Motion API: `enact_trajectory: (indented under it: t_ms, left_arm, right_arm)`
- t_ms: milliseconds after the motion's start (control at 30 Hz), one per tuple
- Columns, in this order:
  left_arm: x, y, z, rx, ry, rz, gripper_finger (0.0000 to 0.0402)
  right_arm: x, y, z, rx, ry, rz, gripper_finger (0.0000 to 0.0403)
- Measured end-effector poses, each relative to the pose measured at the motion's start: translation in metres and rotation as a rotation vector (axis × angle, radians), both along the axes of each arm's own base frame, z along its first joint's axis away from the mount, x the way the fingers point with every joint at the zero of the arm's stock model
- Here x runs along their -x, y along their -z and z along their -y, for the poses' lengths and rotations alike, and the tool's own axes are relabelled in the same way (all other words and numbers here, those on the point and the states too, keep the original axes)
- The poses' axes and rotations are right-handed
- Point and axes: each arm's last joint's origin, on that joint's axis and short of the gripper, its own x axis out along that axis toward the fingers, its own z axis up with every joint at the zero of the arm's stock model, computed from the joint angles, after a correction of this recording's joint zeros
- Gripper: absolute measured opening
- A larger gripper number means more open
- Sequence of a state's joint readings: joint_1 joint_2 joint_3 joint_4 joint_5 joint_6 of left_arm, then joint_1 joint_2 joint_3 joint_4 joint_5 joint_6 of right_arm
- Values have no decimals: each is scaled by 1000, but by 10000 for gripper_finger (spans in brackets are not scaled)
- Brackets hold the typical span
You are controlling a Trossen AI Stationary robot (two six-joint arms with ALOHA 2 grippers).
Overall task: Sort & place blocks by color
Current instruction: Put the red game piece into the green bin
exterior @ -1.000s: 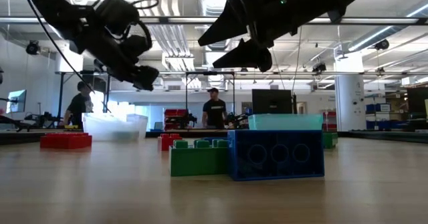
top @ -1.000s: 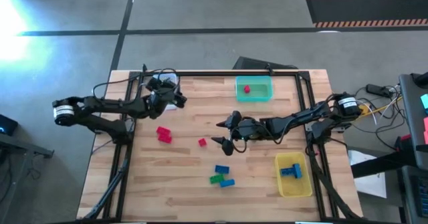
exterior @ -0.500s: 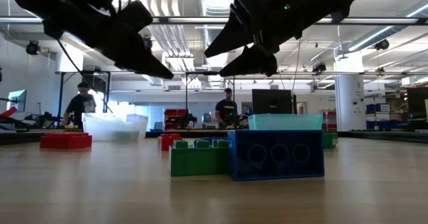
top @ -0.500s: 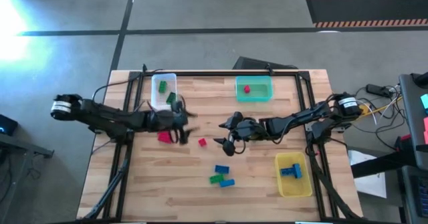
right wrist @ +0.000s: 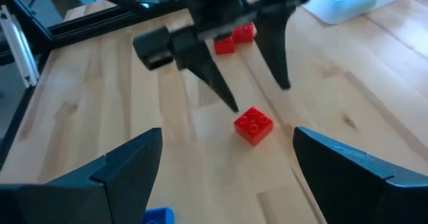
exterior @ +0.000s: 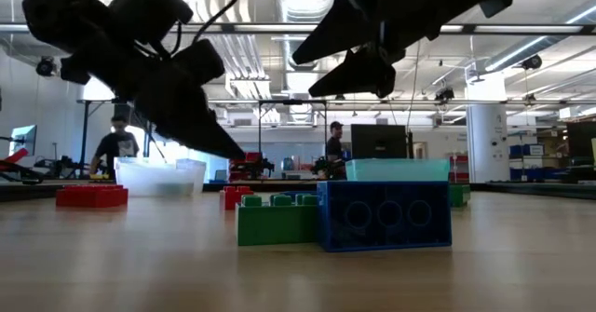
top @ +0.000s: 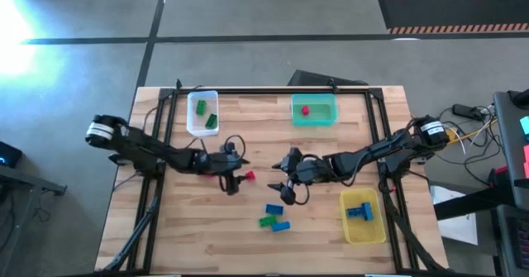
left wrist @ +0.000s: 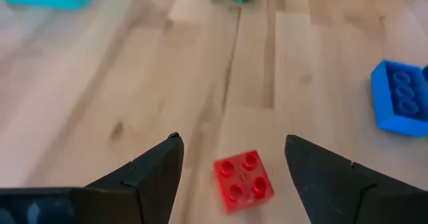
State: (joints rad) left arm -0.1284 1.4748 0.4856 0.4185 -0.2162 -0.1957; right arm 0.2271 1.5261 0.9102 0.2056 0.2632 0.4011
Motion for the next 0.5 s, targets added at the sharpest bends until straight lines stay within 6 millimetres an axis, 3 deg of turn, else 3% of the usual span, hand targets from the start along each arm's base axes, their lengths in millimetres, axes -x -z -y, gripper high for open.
enact_trajectory:
  t_ms: [300, 500]
  left_arm:
    - [-4, 21, 12, 30, 23, -62, 246]
    - [-6, 34, 11, -22, -77, -99, 246]
  right_arm:
    - [1, 0, -3, 16, 16, 4, 325]
    - [1, 0, -3, 27, 32, 7, 325]
